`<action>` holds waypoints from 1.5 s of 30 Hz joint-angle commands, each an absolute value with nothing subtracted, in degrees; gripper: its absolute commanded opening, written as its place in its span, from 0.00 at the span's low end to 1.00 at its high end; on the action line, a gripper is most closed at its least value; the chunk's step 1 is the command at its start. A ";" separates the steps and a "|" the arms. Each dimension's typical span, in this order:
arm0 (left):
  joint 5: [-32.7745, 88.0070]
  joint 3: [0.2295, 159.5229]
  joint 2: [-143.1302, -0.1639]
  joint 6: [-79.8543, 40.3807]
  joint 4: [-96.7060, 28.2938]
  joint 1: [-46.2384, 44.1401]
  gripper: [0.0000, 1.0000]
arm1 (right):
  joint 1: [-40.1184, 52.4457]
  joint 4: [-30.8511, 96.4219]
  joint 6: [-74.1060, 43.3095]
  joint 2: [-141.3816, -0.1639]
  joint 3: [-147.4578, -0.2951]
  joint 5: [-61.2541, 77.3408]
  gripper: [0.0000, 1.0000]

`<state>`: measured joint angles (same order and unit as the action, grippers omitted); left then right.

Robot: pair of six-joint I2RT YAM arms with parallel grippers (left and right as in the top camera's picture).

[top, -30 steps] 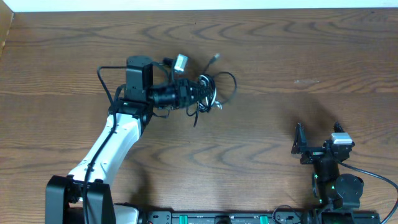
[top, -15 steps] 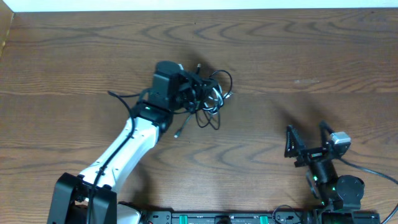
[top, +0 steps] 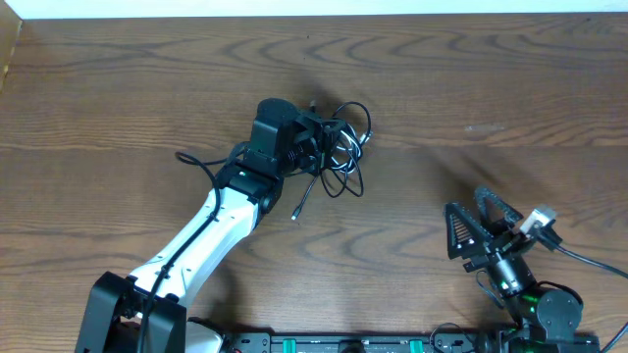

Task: Untangle cables
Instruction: 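Move the right gripper to the held bundle and grasp a cable loop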

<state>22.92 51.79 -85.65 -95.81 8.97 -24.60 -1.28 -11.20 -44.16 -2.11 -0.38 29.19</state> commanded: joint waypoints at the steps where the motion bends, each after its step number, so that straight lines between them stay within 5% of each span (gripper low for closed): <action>1: 25.02 52.40 -84.93 -96.66 9.37 -24.73 0.08 | -1.41 -10.44 -44.03 -6.79 -2.13 32.08 0.97; 6: 28.49 52.40 -84.93 -104.09 9.34 -24.73 0.08 | -1.39 -7.75 -46.48 -19.27 -7.20 34.28 0.93; 13: 31.79 52.40 -84.93 -111.77 9.54 -24.73 0.08 | 0.08 -14.85 -44.69 -41.87 -14.98 44.95 0.99; 19: 35.51 52.40 -84.93 -117.38 9.56 -24.73 0.08 | 7.03 -32.18 -44.66 -57.78 -15.40 45.15 0.79; 24: 37.10 52.40 -84.93 -117.99 9.52 -24.73 0.08 | 11.73 -41.36 -39.94 -66.43 -15.40 45.19 0.73; 38: 41.60 52.40 -84.95 -109.47 9.08 -24.73 0.08 | 13.63 -48.88 -28.62 -67.31 -15.42 43.64 0.50; 45: 41.58 52.40 -84.95 -107.79 9.06 -25.78 0.08 | 17.04 -49.30 -28.58 -67.31 -15.44 41.08 0.48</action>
<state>40.18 51.79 -85.65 -109.60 8.84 -24.88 15.00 -49.12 -30.06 -67.26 -14.87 43.59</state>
